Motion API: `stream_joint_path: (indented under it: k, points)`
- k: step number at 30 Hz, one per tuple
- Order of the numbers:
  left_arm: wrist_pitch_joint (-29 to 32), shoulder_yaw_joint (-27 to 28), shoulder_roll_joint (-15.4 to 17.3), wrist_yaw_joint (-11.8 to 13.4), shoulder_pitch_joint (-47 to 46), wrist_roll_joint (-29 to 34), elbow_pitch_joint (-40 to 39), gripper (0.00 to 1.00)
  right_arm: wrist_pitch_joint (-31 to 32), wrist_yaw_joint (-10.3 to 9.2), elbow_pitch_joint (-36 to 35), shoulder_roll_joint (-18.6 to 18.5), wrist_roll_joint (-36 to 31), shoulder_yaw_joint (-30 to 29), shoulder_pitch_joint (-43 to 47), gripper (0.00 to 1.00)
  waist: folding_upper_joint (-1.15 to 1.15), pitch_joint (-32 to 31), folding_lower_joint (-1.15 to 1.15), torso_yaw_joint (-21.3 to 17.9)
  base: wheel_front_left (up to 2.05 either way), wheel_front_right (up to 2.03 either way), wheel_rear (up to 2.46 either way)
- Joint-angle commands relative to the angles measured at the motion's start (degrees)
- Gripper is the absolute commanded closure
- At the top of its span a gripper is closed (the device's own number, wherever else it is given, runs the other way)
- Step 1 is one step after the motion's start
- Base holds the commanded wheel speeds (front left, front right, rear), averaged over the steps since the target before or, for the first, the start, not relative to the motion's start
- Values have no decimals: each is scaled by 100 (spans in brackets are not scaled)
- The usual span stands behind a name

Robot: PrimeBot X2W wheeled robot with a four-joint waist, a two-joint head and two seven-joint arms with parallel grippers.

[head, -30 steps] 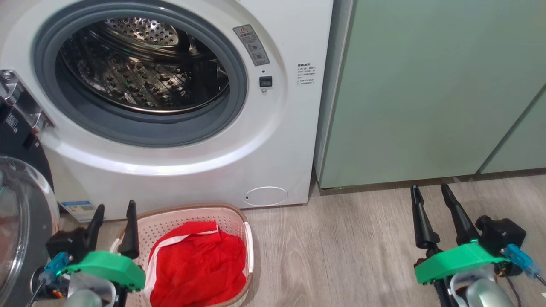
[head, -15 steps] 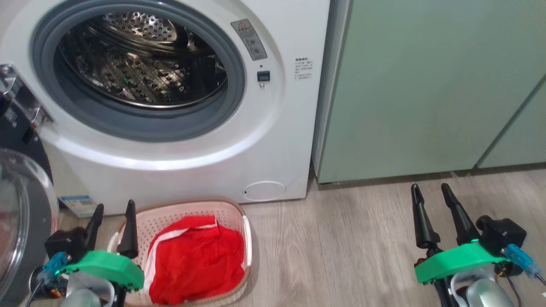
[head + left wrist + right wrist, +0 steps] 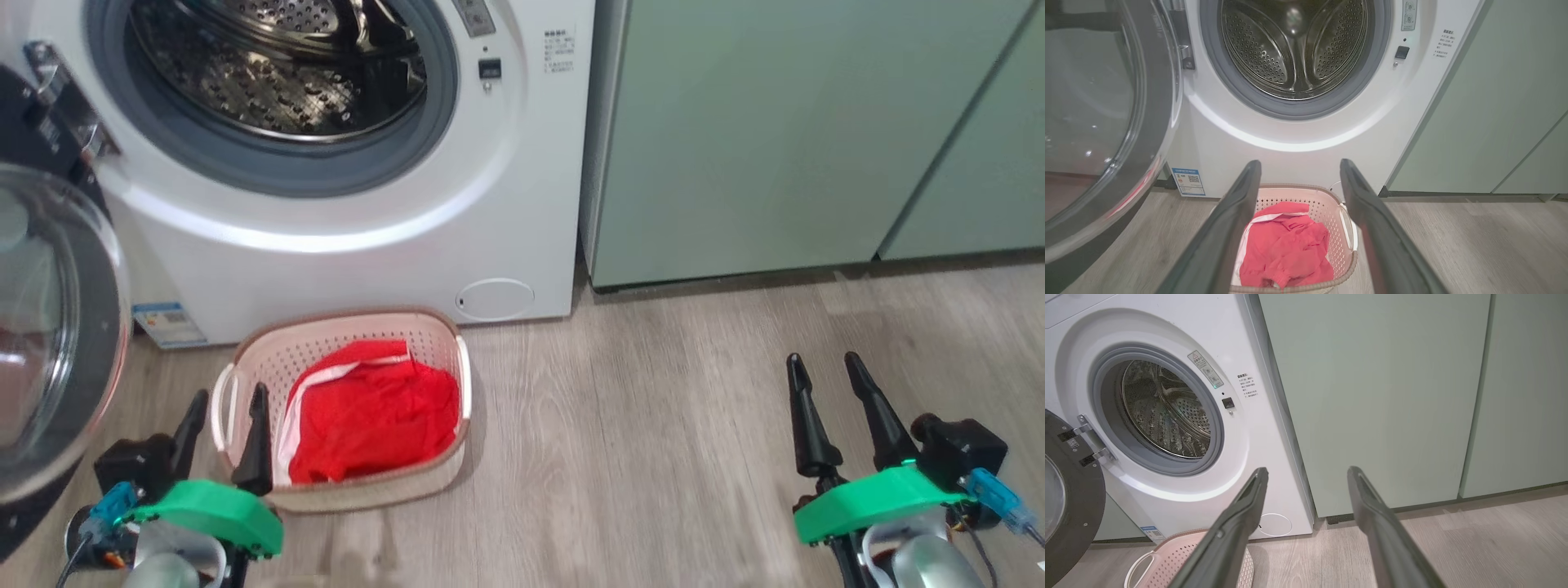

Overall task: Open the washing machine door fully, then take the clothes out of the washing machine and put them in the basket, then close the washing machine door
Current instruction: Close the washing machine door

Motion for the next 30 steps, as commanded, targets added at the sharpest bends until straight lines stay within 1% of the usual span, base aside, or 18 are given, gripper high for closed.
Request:
stream_joint_path:
  k: [1, 8, 20, 26, 30]
  points:
    - [-38, 184, 150, -36, -208, -25, -189, 0, -35, -4, -164, -19, -13, 122, -30, 0, 0, -4, 0, -1, -141, 141, 0]
    - [-38, 169, 142, -36, -193, -92, -254, 0, -35, -4, -166, -25, -19, 114, -21, 0, 0, -23, 0, 6, -86, 86, 0]
    - [-38, 162, 112, -36, -159, -98, -255, 0, -35, -4, -160, -37, -12, 112, 1, 0, 0, -30, 0, 55, 0, 0, 0]
    - [-38, 208, 21, -36, -182, -4, -264, 0, -35, -4, -181, -40, -4, 153, 13, 0, 0, -19, 0, 266, 0, 0, 0]
    - [-38, 198, -43, -36, -210, 38, -296, 0, -35, -4, -179, -34, 1, 148, 12, 0, 0, -3, 0, 574, 0, 0, 0]
